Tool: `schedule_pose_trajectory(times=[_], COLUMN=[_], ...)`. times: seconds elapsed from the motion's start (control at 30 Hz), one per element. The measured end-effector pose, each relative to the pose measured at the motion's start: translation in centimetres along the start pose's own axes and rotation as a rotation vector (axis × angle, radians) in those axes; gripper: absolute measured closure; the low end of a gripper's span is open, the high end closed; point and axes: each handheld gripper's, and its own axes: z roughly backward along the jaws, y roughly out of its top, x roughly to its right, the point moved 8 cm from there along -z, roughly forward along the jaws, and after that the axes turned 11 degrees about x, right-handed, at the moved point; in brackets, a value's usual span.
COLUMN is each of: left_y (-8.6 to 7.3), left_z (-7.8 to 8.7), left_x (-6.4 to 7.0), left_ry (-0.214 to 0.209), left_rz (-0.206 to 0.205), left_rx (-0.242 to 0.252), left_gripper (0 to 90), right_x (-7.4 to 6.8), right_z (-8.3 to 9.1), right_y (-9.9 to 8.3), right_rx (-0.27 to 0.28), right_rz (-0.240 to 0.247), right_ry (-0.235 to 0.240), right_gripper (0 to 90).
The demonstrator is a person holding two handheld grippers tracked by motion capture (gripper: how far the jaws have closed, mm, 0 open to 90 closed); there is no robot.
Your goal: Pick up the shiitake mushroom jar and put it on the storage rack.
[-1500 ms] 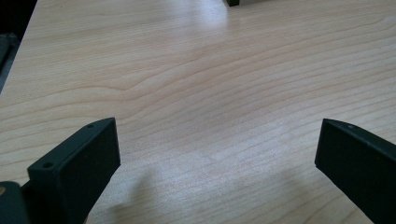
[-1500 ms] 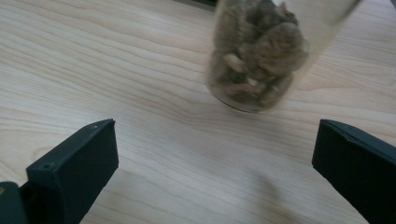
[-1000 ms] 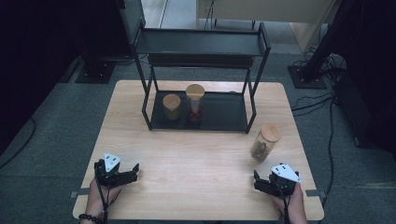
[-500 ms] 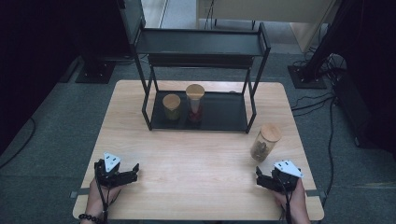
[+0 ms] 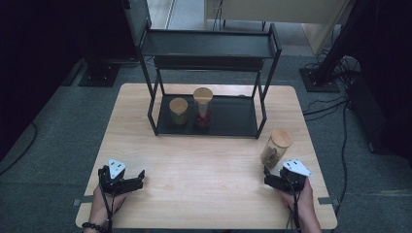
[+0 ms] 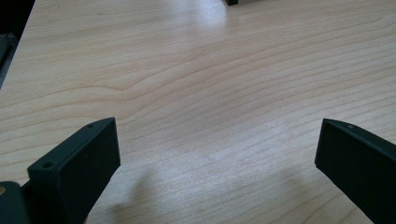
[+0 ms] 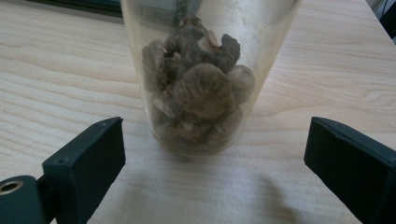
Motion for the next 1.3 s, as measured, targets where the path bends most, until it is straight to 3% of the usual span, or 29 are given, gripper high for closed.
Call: schedule_pose_trajectory(times=[0.2, 0.63, 0.73, 0.93, 1.3], left_y=[0.0, 0.0, 0.0, 0.0, 0.0], left_z=[0.0, 0.0, 0.0, 0.0, 0.0], left_x=[0.0, 0.0, 0.0, 0.0, 0.1], left_ry=[-0.004, -0.006, -0.007, -0.007, -0.013], left_rz=[0.002, 0.003, 0.000, 0.001, 0.005], left_rx=[-0.002, -0.004, -0.004, -0.005, -0.006], left_gripper=[0.3, 0.3, 0.3, 0.2, 0.3], right_x=[-0.3, -0.4, -0.5, -0.4, -0.3], right_z=[-0.5, -1.1, -1.2, -1.5, -1.6], right_y=[0.3, 2.0, 2.4, 3.4, 5.0], right_rx=[0.005, 0.019, 0.021, 0.025, 0.035], right_rz=[0.011, 0.004, -0.016, 0.005, -0.004], right_ry=[0.015, 0.040, 0.059, 0.056, 0.052], right_gripper=[13.1, 14.7, 12.5, 14.9, 23.0])
